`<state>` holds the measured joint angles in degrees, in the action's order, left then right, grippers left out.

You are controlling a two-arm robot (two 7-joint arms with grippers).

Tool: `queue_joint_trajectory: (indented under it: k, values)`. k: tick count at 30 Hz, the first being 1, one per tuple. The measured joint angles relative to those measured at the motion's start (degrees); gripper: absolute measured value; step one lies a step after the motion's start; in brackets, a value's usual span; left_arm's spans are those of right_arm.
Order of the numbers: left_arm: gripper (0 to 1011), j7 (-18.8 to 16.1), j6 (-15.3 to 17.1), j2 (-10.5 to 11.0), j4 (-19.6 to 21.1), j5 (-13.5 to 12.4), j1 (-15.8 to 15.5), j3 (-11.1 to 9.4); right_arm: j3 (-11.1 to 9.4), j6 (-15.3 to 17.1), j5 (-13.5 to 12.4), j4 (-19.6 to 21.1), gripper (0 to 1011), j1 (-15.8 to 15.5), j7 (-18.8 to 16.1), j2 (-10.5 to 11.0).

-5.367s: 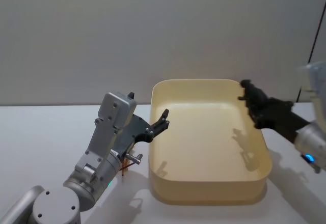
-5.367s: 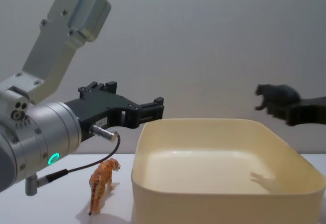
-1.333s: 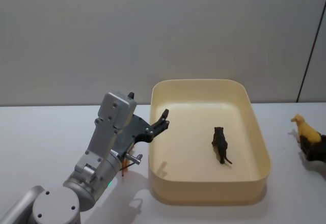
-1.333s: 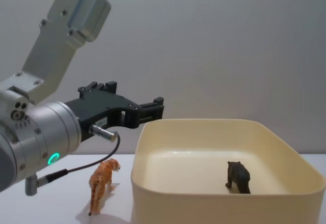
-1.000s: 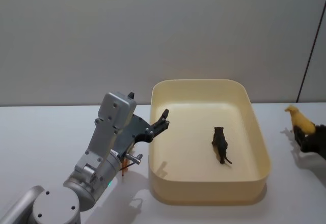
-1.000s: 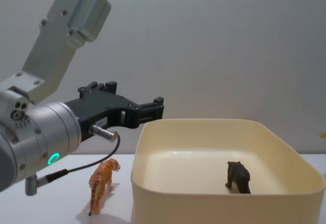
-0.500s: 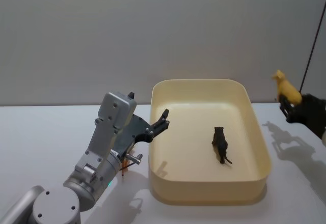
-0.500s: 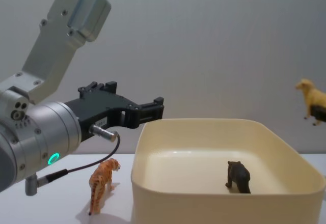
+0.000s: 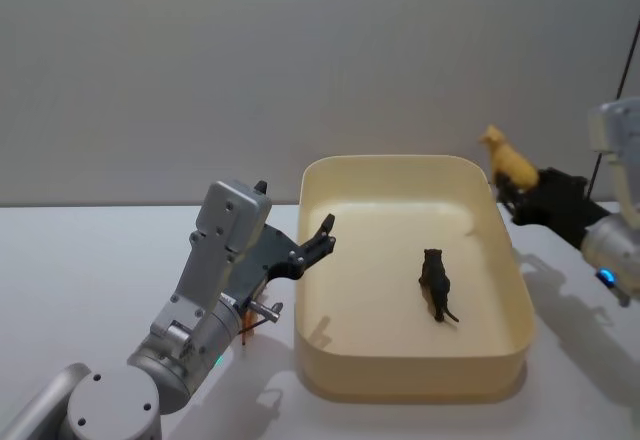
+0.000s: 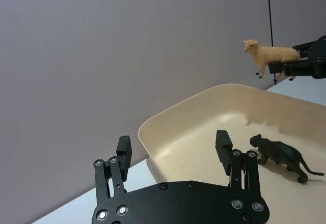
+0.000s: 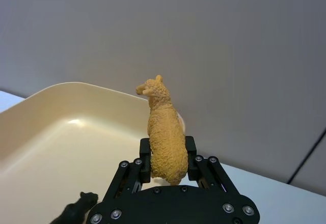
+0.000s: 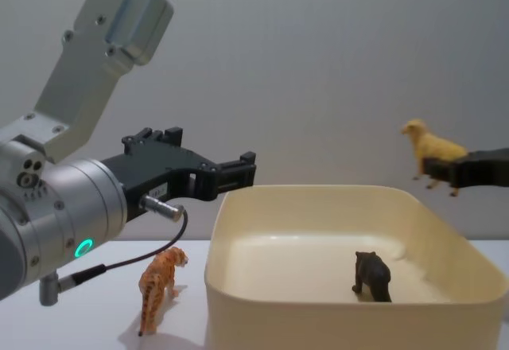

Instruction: Pick up the toy alternately with two hands and place it into the central storage box.

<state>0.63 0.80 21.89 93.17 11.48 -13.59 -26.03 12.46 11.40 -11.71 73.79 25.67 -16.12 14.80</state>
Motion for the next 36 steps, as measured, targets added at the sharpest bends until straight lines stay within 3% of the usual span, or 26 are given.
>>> queue_joint_trajectory:
  k: [8,21,30,36]
  values:
    - [1001,0.00,0.00,0.00,0.00,0.00,0.00,0.00,1.83,-0.06,1.67,-3.26,371,2.51,-0.82,-2.06]
    - [1001,0.00,0.00,0.00,0.00,0.00,0.00,0.00,3.25,-0.35,2.98,-5.78,768,4.41,-1.48,-3.63]
    - [1001,0.00,0.00,0.00,0.00,0.00,0.00,0.00,2.42,-0.12,1.77,-3.89,999,3.49,-1.03,-2.78]
    - [1001,0.00,0.00,0.00,0.00,0.00,0.00,0.00,1.40,0.67,0.17,-1.35,1001,1.95,-0.08,-1.64]
